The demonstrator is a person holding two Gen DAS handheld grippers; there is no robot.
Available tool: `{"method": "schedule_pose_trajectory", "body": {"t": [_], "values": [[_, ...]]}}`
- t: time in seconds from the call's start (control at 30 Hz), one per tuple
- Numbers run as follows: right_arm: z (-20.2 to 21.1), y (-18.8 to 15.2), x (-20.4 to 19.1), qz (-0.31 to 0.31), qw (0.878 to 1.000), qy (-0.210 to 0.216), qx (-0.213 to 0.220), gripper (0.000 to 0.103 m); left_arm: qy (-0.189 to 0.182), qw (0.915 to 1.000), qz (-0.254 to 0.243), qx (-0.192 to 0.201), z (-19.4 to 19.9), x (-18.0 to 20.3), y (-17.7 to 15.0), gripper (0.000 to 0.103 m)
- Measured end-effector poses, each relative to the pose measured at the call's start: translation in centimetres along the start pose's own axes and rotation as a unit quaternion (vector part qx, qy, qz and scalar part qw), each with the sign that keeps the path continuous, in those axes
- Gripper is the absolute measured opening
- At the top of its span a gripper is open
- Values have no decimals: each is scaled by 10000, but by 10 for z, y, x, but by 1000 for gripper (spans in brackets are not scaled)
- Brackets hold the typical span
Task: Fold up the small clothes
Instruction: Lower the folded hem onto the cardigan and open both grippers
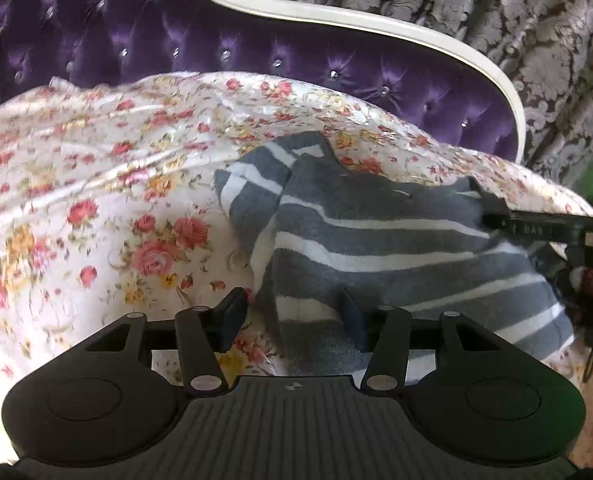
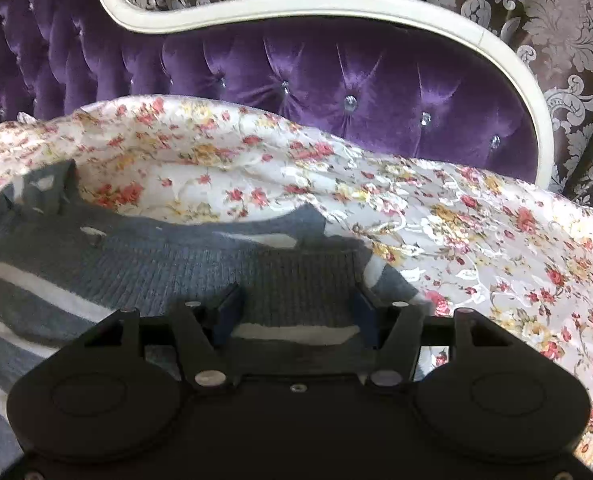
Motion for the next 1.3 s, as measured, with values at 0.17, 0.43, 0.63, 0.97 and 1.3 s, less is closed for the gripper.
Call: {"method": "schedule_pose_trajectory", "body": {"t": [0.17,0.43,0.63,0.97,1.3], "values": [[25,17,-4,-384,9979,371,361,65,-24,9997,-122,203,11,8,12,49],[53,17,-20,-393,9956,828,183,67,-159,9947,-835,576,16,45,41,49],[52,3,-22,-158,9953,948,-113,67,-379,9908,-1265,293,-22,71,40,49],[42,-22,2,436,9975,237,-502,68,590,9927,-1050,-12,-71,13,30,56],[52,-15,71,-2115,9738,683,-489,78,555,9977,-310,-231,-55,15,41,55]]}}
Point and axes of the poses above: each gripper's, at about its wrist camera, not at the fingertips, and z roughly against the way its jaws point, x to its right, y to its top, the point moved 9 cm from there along -z, roughly the way its jaws point, and after that the axes turned 12 degrees about x, right-handed, at the moved point
